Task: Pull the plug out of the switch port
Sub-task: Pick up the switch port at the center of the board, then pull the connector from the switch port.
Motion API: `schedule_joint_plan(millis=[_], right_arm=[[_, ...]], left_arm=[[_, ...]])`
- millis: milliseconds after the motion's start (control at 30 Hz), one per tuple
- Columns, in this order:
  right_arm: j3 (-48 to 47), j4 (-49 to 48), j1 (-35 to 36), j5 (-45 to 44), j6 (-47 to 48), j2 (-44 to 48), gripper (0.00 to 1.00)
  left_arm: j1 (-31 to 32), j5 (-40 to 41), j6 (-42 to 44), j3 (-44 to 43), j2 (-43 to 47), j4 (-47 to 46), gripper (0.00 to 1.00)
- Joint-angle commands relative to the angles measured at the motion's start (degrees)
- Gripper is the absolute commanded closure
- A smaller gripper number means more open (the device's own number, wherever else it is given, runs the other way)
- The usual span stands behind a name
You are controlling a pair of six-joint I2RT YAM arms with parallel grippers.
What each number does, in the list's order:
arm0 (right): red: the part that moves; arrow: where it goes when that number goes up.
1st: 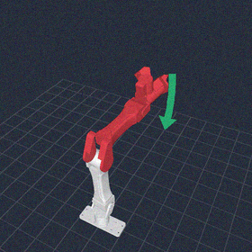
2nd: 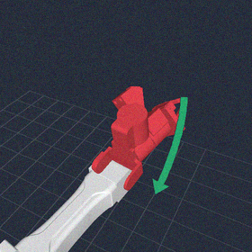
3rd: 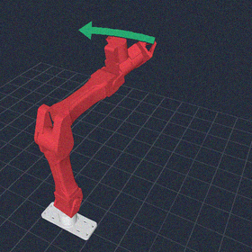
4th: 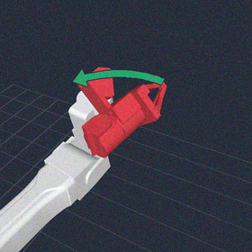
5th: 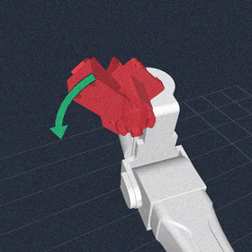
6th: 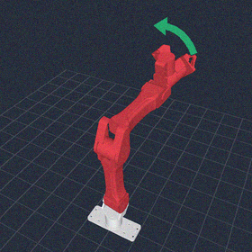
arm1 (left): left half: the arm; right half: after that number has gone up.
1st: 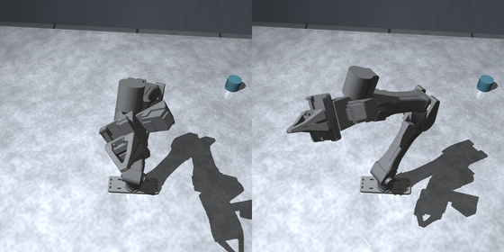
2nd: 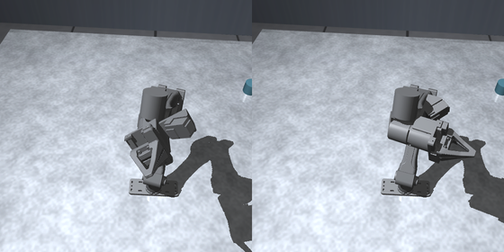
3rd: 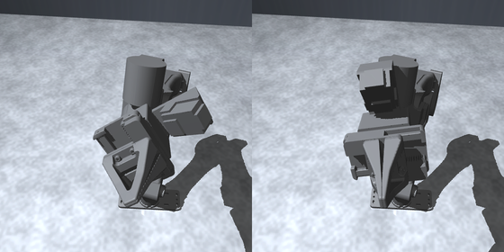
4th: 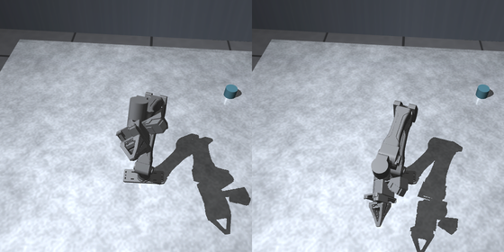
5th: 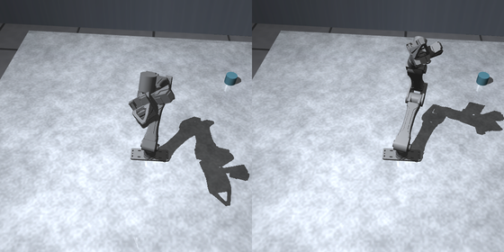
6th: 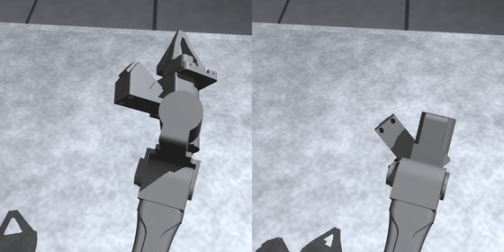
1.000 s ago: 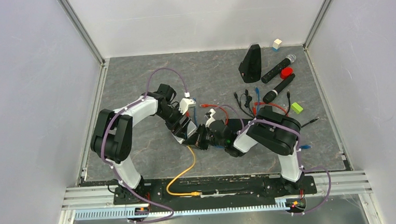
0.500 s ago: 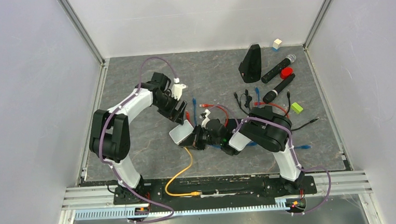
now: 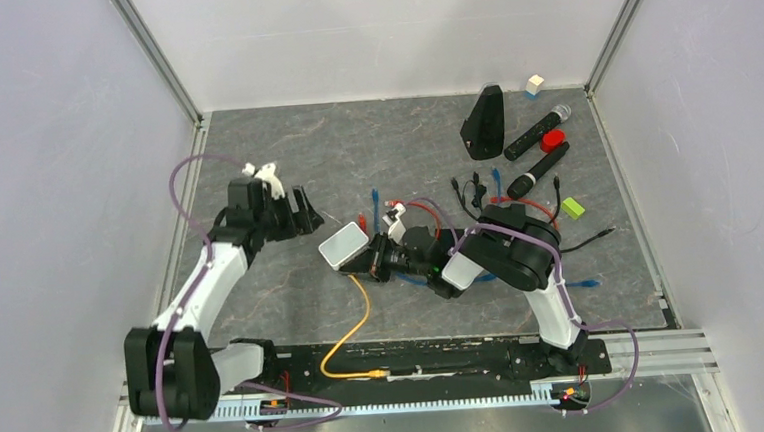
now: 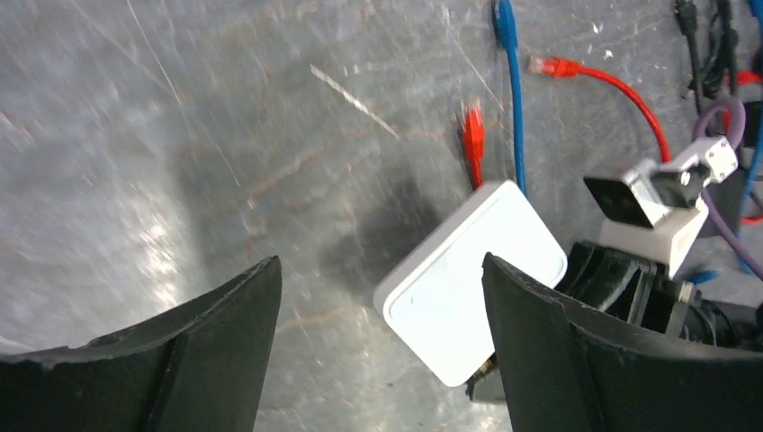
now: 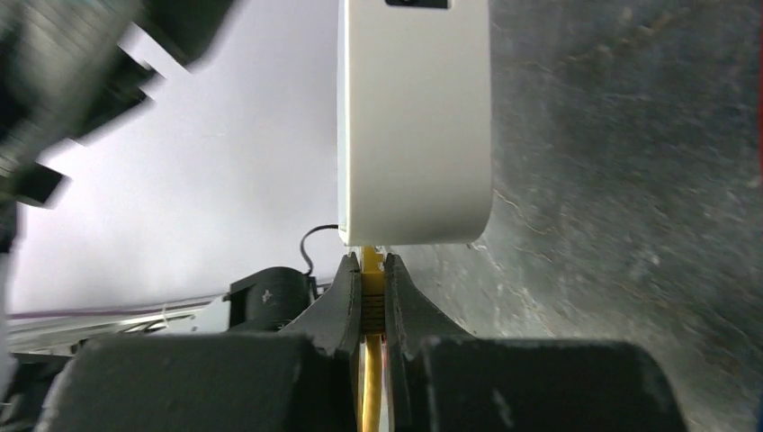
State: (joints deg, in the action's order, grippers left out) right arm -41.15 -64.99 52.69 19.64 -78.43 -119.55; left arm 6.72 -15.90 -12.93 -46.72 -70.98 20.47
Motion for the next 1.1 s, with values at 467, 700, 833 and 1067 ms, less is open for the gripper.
schedule_joint_plan(millis=[467,700,833,1067], right_arm=[[-2.0,-15.83,-1.48,-0.22,-7.01,-1.73,1.0],[-2.15,-16.73,-1.37,0.84,-8.79,-1.98,1.0],[-2.11,-17.38,-1.49,1.01,-9.51,-2.58,1.0],[-1.2,-18.86,-1.59,-0.2,-9.75,-3.05,0.86]], left_arm=[[-0.12,-6.31,-43.11,33.18,14.74,-47.56,0.22],[-0.05,-7.83,-46.39,36.61,10.52,-59.98,0.31],[-0.04,-9.29,-46.96,35.55,8.24,-61.31,0.52],[-0.04,-8.98,-48.37,35.9,6.19,-61.38,0.98]])
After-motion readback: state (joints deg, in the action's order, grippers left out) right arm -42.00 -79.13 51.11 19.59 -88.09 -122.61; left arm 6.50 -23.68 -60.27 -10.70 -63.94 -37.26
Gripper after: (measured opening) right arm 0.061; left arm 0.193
